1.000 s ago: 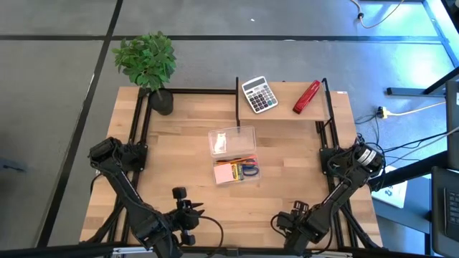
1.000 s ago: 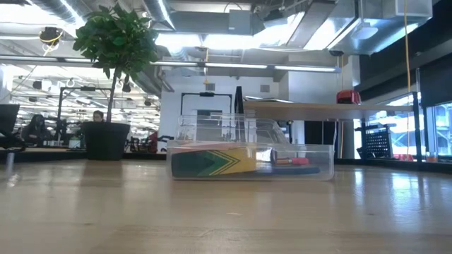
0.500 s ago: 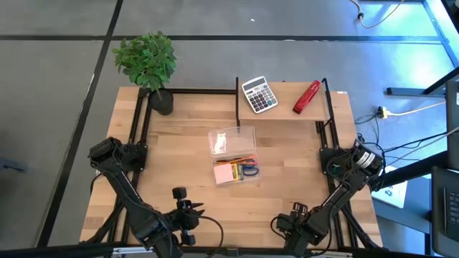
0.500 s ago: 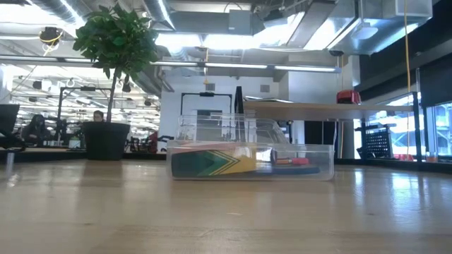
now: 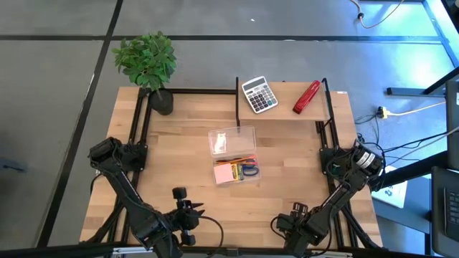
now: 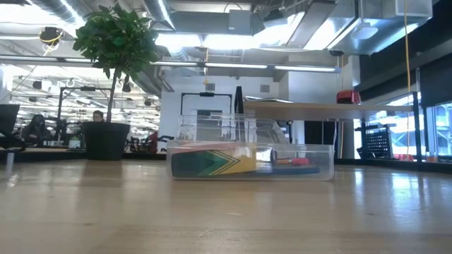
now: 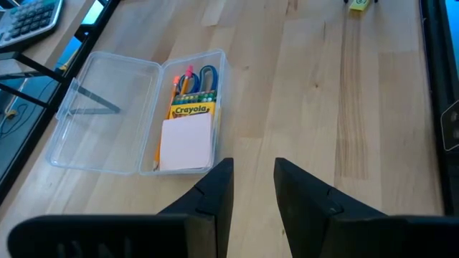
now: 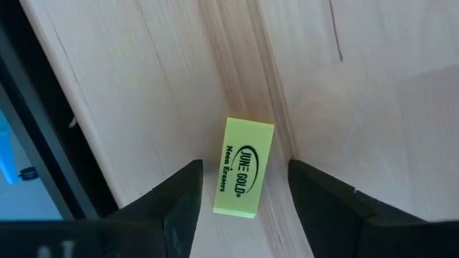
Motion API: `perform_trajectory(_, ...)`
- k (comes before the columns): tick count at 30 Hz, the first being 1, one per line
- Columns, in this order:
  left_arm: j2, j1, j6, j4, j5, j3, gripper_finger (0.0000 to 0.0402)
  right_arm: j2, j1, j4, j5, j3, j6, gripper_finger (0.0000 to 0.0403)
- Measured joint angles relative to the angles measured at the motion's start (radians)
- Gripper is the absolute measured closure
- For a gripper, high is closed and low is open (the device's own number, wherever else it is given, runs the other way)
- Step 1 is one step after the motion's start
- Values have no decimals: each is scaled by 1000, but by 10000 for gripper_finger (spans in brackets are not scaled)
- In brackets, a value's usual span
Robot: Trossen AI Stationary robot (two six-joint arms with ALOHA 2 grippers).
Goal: Pack school essentials
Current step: Put the light green eraser into the transparent supply box
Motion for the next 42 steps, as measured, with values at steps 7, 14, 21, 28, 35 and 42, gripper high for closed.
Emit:
perform_trajectory(7,0,0,0,0,0,0,308,1,0,-7,-1,-2,1,235)
perform_trajectory(14,0,0,0,0,0,0,308,2,0,-13,0,-2,1,270)
perform_trajectory(21,0,0,0,0,0,0,308,2,0,-10,0,-2,1,290)
perform_trajectory(28,0,0,0,0,8,0,308,3,0,-6,12,-2,0,301)
perform_trajectory(35,0,0,0,1,8,0,308,3,0,-5,13,-2,-1,302)
perform_trajectory(42,0,0,0,1,8,0,308,3,0,-5,14,-2,0,302)
